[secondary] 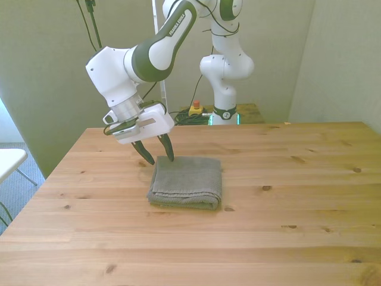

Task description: Unfold the towel

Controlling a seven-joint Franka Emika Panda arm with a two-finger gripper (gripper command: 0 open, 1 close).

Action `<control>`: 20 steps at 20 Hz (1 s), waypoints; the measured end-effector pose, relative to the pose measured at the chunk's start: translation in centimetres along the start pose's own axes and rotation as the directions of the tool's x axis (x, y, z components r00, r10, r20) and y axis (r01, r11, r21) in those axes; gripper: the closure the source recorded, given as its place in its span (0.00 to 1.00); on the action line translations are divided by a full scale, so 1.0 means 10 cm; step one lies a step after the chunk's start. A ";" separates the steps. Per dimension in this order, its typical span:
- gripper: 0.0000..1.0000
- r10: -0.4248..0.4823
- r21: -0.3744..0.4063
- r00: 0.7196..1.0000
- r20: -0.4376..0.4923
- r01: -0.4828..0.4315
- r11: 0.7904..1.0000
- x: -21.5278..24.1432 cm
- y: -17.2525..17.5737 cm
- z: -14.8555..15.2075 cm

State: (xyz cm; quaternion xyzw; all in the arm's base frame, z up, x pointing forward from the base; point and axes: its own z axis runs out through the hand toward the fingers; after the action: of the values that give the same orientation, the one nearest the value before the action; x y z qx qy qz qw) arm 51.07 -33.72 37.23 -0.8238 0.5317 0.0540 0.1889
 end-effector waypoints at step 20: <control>1.00 -0.040 0.006 0.999 0.016 0.040 0.999 -0.07 -0.11 -0.08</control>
State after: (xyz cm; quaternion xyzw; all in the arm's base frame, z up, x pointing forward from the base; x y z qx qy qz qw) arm 51.70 -33.02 38.41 -0.8332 0.5138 0.0553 0.1966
